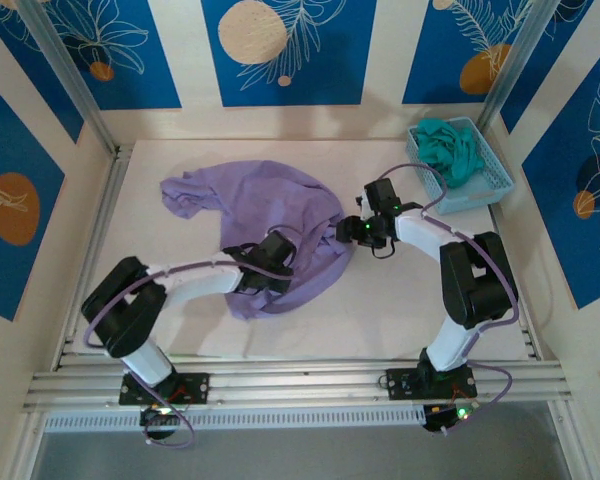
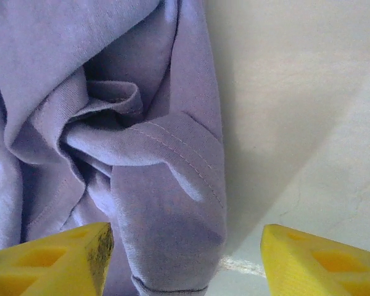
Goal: Fold the inside-out t-shirt
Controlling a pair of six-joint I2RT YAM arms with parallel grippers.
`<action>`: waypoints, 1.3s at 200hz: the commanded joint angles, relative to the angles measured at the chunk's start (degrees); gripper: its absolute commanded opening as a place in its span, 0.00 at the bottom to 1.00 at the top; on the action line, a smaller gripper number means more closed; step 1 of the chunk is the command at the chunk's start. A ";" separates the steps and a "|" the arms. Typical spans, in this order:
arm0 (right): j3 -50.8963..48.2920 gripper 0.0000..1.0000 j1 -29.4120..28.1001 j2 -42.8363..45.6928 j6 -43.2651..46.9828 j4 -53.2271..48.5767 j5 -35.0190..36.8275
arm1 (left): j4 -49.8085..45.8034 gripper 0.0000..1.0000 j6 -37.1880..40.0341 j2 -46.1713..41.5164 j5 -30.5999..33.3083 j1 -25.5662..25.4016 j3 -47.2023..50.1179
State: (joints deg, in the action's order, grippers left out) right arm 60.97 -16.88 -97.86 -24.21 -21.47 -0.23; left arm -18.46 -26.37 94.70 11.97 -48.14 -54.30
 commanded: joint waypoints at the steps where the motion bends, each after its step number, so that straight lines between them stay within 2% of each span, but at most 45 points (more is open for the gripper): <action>1: -0.59 0.65 0.60 1.81 0.71 -1.27 -0.77 | 0.61 0.26 2.96 1.84 3.80 -0.45 -2.28; 17: -0.59 0.65 0.97 1.97 1.12 -2.20 0.00 | 0.89 0.10 3.17 -0.96 5.11 -0.38 -1.59; 36: -0.34 0.65 1.07 0.83 0.99 -2.29 -2.08 | 3.68 0.00 3.18 -7.23 5.68 0.15 1.88; 61: 0.65 0.62 0.06 -2.62 -0.56 -0.07 -6.80 | 5.90 0.00 2.09 -12.71 2.61 1.75 4.97; 69: 1.33 0.56 -0.22 -3.85 -0.90 0.58 -7.88 | 5.49 0.00 1.87 -13.89 2.19 2.06 5.21; 88: 2.71 0.30 -0.43 -5.99 -0.97 1.65 -8.06 | 4.43 0.00 1.20 -17.60 1.68 3.33 6.50; 107: 3.33 0.11 0.25 -5.37 0.03 1.13 -6.01 | 3.38 0.00 -0.38 -23.20 -0.24 6.39 8.55; 118: 2.32 0.04 0.87 -2.17 1.33 1.34 -3.88 | 3.01 0.00 -1.80 -27.20 -2.53 9.21 9.98; 136: 0.93 0.00 1.35 5.31 3.35 0.88 -0.69 | 4.58 0.00 -4.56 -33.91 -9.10 14.84 12.09; 148: 1.02 0.00 1.87 11.86 5.18 -0.75 4.29 | 6.82 0.00 -5.90 -36.36 -12.40 17.36 11.87; 174: 3.94 0.00 3.18 22.27 8.38 -3.47 12.85 | 9.22 0.00 -6.55 -34.53 -14.89 17.36 6.63; 192: 5.08 0.00 0.99 25.61 10.22 -4.78 16.53 | 8.58 0.00 -6.93 -34.52 -13.43 18.21 4.91; 220: 1.42 0.01 -7.13 24.00 9.12 -5.90 19.68 | 1.88 0.00 -6.97 -39.11 -7.15 23.04 9.62; 243: -2.44 0.11 -13.73 18.71 5.87 -6.03 20.03 | -5.46 0.00 -6.42 -43.45 -2.53 26.59 16.21; 260: -3.65 0.20 -15.75 14.12 3.54 -7.74 18.85 | -8.45 0.00 -6.77 -47.01 -2.04 27.39 21.04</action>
State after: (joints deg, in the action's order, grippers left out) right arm 60.62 -29.67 -77.97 -17.23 -23.88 17.43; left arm -17.32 -32.67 51.53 6.11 -22.26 -39.57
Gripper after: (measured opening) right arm 0.146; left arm 0.039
